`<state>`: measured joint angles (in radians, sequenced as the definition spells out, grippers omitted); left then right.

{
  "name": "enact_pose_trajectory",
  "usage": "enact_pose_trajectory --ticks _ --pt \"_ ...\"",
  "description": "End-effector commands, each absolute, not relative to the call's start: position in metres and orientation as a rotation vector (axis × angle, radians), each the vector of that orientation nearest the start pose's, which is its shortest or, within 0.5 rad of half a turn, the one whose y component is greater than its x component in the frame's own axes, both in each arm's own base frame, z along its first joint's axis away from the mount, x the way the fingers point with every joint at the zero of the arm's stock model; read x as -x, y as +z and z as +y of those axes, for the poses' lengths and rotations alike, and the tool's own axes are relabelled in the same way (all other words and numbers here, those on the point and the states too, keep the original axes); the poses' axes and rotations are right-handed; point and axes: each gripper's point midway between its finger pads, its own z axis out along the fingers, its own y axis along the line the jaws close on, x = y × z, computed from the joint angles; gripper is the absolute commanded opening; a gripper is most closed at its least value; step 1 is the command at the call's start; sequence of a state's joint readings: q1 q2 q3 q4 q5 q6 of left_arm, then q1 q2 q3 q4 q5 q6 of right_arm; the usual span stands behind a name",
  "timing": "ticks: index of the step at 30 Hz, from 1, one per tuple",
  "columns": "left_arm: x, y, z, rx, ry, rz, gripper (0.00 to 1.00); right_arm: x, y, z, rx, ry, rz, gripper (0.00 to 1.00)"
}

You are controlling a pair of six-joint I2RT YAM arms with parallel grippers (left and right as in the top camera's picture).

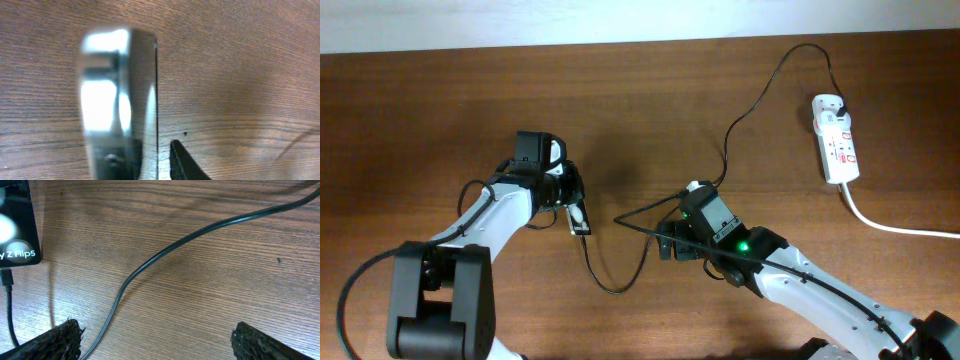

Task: Plug charger to phone and switch on socket
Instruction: 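Release the cable with the right gripper and lower the phone with the left, then lay the phone flat on the table and open the left gripper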

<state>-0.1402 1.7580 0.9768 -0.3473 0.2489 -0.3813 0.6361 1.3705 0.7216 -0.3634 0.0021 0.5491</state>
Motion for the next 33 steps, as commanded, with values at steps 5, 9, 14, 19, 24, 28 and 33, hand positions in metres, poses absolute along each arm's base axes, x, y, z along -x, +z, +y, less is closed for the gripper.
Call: enact_pose_trajectory --ticks 5,9,14,19,24,28,33 --pt "-0.390 0.033 -0.098 0.218 -0.485 2.692 0.40 -0.270 0.066 0.190 0.099 0.383 2.622 0.99" --pt "-0.390 0.033 -0.098 0.218 -0.485 2.692 0.53 -0.270 0.066 0.190 0.099 0.383 2.622 0.99" --pt "-0.390 0.033 -0.098 0.219 -0.484 2.693 0.70 -0.270 0.066 0.190 0.099 0.383 2.622 0.99" --pt "-0.389 0.032 -0.098 0.219 -0.483 2.694 0.70 -0.270 0.066 0.190 0.099 0.383 2.622 0.99" --pt "-0.388 0.030 -0.097 0.222 -0.476 2.703 0.68 -0.270 0.066 0.190 0.099 0.383 2.622 0.99" --pt "-0.385 0.021 -0.097 0.229 -0.471 2.729 0.77 -0.270 0.065 0.190 0.099 0.383 2.622 0.99" --pt "-0.383 0.011 -0.097 0.235 -0.466 2.754 0.88 -0.269 0.065 0.190 0.099 0.381 2.626 0.99"
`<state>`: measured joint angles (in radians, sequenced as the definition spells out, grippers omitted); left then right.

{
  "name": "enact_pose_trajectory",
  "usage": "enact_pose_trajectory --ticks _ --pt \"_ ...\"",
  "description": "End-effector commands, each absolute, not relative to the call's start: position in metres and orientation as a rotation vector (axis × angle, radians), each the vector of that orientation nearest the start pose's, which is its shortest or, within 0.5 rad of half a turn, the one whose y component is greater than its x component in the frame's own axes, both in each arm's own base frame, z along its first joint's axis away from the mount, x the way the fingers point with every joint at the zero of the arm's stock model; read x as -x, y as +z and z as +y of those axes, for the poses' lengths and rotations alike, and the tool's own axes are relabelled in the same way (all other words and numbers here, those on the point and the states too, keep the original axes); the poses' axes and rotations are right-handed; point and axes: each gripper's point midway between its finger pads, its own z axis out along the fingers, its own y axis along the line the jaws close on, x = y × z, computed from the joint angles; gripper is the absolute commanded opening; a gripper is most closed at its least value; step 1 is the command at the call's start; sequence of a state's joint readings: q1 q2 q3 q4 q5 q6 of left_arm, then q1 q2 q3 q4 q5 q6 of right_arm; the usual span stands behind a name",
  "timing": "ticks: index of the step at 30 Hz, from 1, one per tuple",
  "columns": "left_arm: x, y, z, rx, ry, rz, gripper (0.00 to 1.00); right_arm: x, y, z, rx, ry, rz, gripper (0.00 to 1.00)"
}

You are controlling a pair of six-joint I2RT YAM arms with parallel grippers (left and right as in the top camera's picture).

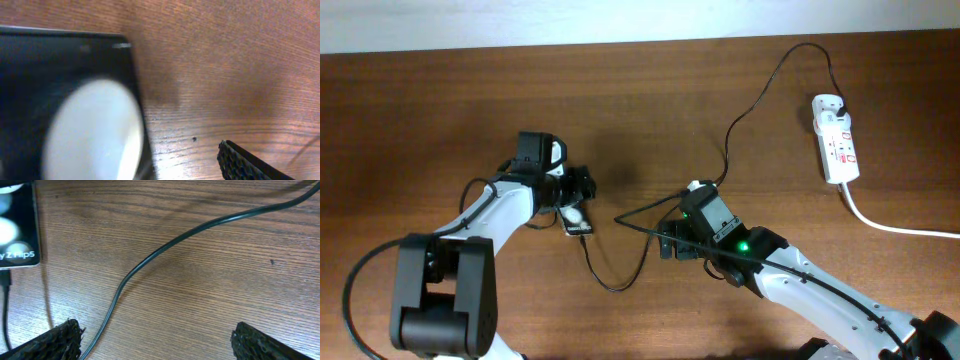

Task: Plug charger to phone and switch on socket
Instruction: 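Lay the phone flat on the table and open the left gripper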

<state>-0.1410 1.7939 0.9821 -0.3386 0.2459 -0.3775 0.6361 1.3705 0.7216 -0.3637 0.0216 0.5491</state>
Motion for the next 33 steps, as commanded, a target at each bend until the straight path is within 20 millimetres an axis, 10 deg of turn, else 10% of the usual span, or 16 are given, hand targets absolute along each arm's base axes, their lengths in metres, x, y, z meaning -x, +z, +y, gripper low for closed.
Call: enact_pose_trajectory --ticks 1,33 --pt "-0.383 0.011 -0.097 0.231 -0.466 2.754 0.89 -0.269 0.065 0.189 0.100 0.380 2.627 0.99" --pt "-0.389 0.024 -0.122 0.110 -0.658 2.693 0.99 -0.269 0.065 0.189 0.100 0.379 2.628 0.99"
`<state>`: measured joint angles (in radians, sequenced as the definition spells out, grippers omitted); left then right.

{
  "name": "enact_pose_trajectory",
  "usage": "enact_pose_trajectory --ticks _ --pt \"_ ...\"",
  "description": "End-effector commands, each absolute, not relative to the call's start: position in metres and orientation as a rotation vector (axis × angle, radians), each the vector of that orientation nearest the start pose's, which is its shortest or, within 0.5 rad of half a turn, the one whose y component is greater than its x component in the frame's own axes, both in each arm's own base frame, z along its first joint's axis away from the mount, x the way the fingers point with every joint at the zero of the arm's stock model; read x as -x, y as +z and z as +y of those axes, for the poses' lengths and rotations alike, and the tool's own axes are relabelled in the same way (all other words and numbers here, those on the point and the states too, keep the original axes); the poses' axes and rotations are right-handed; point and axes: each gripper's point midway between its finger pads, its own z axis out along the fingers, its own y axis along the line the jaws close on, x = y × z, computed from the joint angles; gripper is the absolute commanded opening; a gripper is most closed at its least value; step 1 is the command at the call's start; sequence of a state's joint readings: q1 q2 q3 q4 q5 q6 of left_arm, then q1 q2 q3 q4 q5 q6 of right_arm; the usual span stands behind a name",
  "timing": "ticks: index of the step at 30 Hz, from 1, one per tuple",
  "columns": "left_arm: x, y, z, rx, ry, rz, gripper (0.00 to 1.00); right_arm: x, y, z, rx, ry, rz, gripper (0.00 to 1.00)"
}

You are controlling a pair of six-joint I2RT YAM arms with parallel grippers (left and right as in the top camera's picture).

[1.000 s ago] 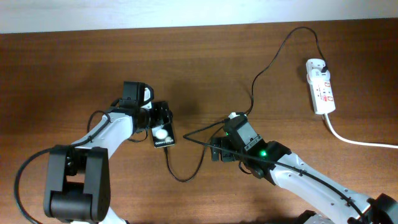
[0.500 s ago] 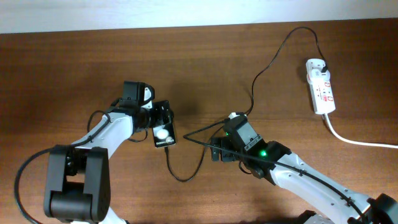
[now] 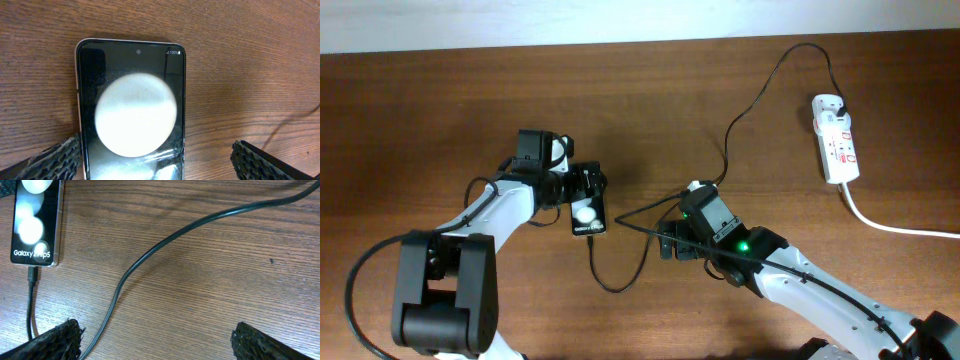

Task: Plug charger to phone and switch on socket
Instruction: 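Lay the phone flat on the table and open the left gripper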

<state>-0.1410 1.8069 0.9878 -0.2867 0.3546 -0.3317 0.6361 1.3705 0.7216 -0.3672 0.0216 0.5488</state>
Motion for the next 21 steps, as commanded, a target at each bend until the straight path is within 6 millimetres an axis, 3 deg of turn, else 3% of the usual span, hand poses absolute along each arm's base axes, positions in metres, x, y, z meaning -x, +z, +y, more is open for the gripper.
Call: enact_pose_trajectory --ticks 1,8,17,21 --pt "-0.390 0.025 -0.122 0.109 -0.658 2.690 0.99 -0.269 0.065 0.189 0.100 0.379 2.628 0.99" --pt "-0.397 0.019 -0.095 0.188 -0.513 2.689 0.99 -0.269 0.065 0.189 0.100 0.378 2.629 0.99" --pt "-0.396 0.013 -0.008 0.533 -0.454 2.676 0.99 -0.269 0.065 0.189 0.100 0.378 2.629 0.99" --pt "-0.396 0.013 -0.002 0.553 -0.451 2.670 0.99 -0.269 0.065 0.189 0.100 0.378 2.629 0.99"
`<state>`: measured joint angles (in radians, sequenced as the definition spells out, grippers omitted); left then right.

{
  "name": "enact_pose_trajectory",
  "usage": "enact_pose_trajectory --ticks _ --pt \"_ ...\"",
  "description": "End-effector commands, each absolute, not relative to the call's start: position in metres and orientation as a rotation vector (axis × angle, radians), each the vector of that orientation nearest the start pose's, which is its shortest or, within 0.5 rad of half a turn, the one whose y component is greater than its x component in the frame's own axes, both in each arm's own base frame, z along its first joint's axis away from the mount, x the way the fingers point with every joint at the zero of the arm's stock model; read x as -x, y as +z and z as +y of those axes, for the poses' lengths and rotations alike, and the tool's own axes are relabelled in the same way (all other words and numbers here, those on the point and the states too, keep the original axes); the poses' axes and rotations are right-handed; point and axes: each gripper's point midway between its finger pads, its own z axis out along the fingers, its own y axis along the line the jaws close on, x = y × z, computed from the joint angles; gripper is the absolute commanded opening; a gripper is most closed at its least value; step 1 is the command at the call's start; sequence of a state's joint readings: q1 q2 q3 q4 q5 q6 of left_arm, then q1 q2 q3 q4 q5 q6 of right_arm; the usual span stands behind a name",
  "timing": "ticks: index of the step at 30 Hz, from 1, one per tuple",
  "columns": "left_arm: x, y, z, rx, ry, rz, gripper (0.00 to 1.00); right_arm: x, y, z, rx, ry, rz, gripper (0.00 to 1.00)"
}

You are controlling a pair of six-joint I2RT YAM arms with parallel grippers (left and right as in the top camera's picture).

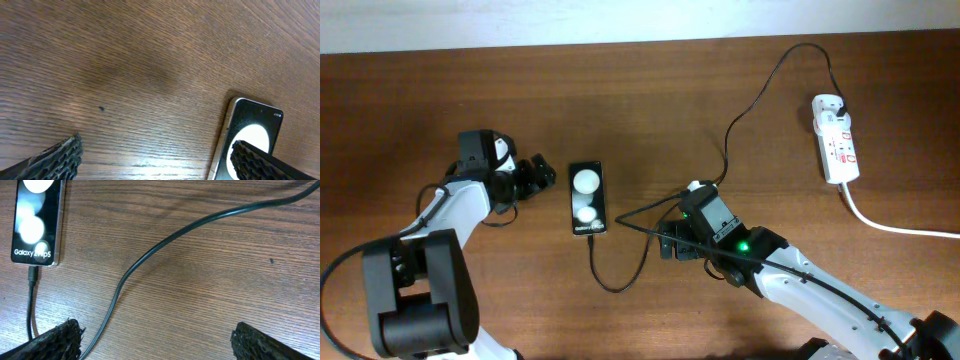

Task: Plug charger to phone and switch on socket
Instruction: 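Lay the phone flat on the table and open the left gripper, then move the right gripper over the white power strip's orange switch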

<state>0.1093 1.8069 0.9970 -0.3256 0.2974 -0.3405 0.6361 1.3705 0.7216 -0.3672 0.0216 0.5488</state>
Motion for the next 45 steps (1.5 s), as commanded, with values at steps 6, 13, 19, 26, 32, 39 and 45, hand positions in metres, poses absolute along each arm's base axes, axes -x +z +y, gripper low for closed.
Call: enact_pose_trajectory --ticks 6,13,19,26,32,39,45 --pt "-0.396 0.013 -0.002 0.553 -0.450 2.670 0.99 -0.269 0.065 0.189 0.100 0.378 2.629 0.99" --pt "-0.396 0.013 -0.002 0.553 -0.451 2.670 0.99 -0.269 0.065 0.189 0.099 0.379 2.628 0.99" --pt "-0.396 0.013 -0.002 0.553 -0.451 2.670 0.99 -0.269 0.065 0.189 0.100 0.379 2.628 0.99" --pt "-0.396 0.013 -0.002 0.553 -0.451 2.670 0.99 -0.269 0.065 0.189 0.100 0.379 2.629 0.99" --pt "-0.396 0.013 -0.002 0.553 -0.451 2.670 0.99 -0.269 0.065 0.189 0.099 0.379 2.629 0.98" --pt "-0.396 0.013 -0.002 0.553 -0.451 2.670 0.99 -0.269 0.065 0.189 0.100 0.379 2.629 0.99" --pt "-0.396 0.013 -0.002 0.553 -0.451 2.670 0.99 -0.277 0.088 0.195 0.099 0.383 2.622 0.99"
